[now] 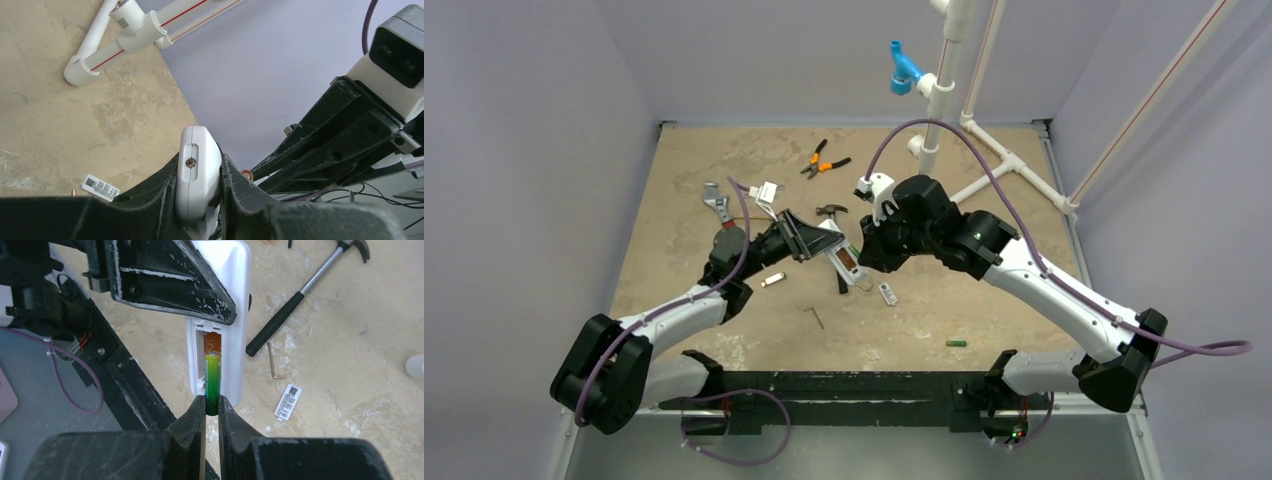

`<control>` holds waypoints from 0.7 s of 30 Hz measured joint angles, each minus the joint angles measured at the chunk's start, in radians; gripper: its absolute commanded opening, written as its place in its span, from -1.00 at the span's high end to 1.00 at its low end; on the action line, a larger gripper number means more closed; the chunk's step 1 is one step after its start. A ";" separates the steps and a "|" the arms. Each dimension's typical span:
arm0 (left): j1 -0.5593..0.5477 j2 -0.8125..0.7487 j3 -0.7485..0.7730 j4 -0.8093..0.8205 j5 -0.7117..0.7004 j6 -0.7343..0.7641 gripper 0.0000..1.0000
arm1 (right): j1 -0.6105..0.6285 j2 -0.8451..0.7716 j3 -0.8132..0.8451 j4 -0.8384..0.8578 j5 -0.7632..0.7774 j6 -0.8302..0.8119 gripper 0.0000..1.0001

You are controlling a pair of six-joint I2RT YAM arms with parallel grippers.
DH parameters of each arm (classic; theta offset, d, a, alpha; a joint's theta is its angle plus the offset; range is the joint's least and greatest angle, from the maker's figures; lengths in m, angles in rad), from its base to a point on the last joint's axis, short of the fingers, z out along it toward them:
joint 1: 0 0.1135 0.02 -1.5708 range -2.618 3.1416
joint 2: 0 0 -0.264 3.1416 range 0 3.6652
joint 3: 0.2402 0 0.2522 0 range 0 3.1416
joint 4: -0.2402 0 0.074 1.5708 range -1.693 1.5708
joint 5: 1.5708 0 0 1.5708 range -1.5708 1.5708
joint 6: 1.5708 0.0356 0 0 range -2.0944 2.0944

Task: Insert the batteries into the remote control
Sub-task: Load the battery into the remote control.

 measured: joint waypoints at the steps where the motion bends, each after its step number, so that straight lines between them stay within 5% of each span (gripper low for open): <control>1: -0.004 0.000 -0.006 0.008 -0.001 -0.004 1.00 | 0.000 0.004 0.000 -0.004 -0.002 -0.001 1.00; 21: -0.027 0.015 -0.019 0.073 -0.019 -0.027 1.00 | 0.000 0.064 0.000 -0.025 -0.054 -0.026 1.00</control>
